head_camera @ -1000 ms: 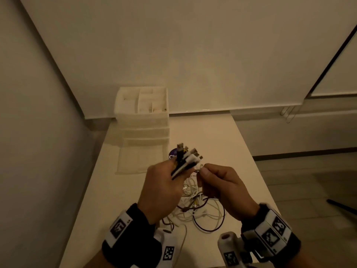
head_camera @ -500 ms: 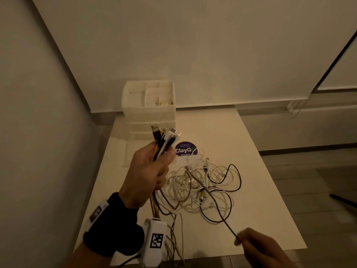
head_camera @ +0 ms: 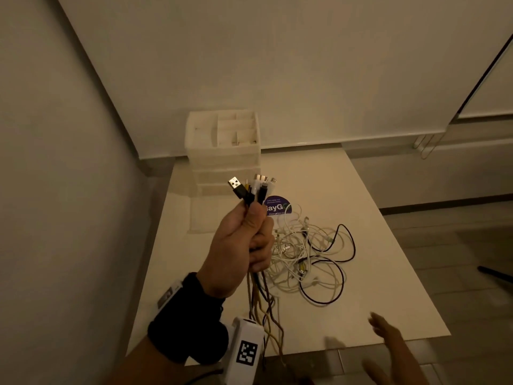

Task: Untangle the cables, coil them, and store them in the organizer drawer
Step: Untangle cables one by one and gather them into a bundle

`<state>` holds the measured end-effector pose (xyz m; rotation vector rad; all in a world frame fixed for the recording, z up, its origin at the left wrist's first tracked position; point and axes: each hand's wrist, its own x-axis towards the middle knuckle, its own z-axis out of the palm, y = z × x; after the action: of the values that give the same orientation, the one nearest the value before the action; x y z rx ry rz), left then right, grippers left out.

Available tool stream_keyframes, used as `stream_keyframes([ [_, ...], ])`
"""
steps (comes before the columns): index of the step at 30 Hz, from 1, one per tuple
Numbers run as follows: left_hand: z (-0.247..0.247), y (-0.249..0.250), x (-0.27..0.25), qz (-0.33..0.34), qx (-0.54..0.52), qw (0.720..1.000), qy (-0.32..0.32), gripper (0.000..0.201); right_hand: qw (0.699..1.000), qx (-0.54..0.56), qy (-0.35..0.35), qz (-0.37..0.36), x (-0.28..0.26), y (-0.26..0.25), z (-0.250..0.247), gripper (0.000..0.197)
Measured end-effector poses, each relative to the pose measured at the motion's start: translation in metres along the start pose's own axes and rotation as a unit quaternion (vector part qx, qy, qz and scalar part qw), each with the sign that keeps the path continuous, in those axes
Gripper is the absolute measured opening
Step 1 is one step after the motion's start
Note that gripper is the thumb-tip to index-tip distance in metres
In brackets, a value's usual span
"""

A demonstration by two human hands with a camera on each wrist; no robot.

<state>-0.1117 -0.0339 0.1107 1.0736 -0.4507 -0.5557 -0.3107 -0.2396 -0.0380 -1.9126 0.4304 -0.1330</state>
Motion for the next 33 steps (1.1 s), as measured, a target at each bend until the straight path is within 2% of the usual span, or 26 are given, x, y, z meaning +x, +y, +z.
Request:
stream_keyframes([
  [1, 0.005, -0.003, -0.001, -0.003, 0.002, 1.000, -0.006, 0.031, 0.997, -0.022, -0.044, -0.060, 0.004, -0.024, 0.001, 0.080],
  [3, 0.014, -0.009, -0.004, -0.010, -0.002, 1.000, -0.019, 0.031, 0.986, -0.050, -0.109, -0.116, 0.020, -0.074, 0.026, 0.075],
  [5, 0.022, -0.014, -0.007, -0.016, -0.004, 1.000, -0.025, 0.029, 0.969, -0.026, -0.176, -0.173, 0.036, -0.100, 0.058, 0.062],
  [9, 0.025, -0.017, -0.018, -0.019, 0.010, 1.000, -0.020, 0.027, 0.965, 0.043, -0.227, -0.127, 0.063, -0.128, 0.097, 0.018],
  [10, 0.023, -0.015, -0.021, -0.014, 0.008, 1.000, -0.014, 0.027, 0.961, 0.042, -0.249, -0.112, 0.066, -0.122, 0.102, 0.020],
  [14, 0.012, 0.003, -0.024, 0.003, -0.054, 0.999, -0.007, 0.032, 0.954, -0.010, -0.294, -0.063, 0.062, -0.082, 0.117, 0.049],
  [18, 0.010, 0.013, -0.021, 0.019, -0.079, 0.996, -0.021, 0.032, 0.949, -0.012, -0.315, -0.007, 0.051, -0.040, 0.118, 0.043],
  [21, 0.018, 0.007, -0.020, 0.014, -0.100, 0.994, -0.037, 0.034, 0.946, -0.009, -0.321, 0.036, 0.053, -0.014, 0.117, 0.055],
  [25, 0.031, 0.004, -0.011, 0.024, -0.119, 0.989, -0.091, 0.040, 0.945, -0.066, -0.315, 0.057, 0.055, 0.022, 0.114, 0.067],
  [29, 0.036, -0.003, -0.003, 0.006, -0.116, 0.990, -0.085, 0.040, 0.942, -0.103, -0.315, 0.052, 0.057, 0.038, 0.113, 0.086],
  [30, 0.037, -0.006, -0.001, 0.000, -0.118, 0.990, -0.078, 0.040, 0.940, -0.112, -0.319, 0.052, 0.057, 0.040, 0.113, 0.083],
  [32, 0.037, -0.010, 0.003, -0.009, -0.115, 0.992, -0.053, 0.039, 0.933, -0.142, -0.325, 0.051, 0.057, 0.037, 0.112, 0.063],
  [33, 0.036, -0.011, 0.006, -0.013, -0.109, 0.993, -0.039, 0.038, 0.929, -0.157, -0.331, 0.047, 0.058, 0.034, 0.111, 0.062],
])
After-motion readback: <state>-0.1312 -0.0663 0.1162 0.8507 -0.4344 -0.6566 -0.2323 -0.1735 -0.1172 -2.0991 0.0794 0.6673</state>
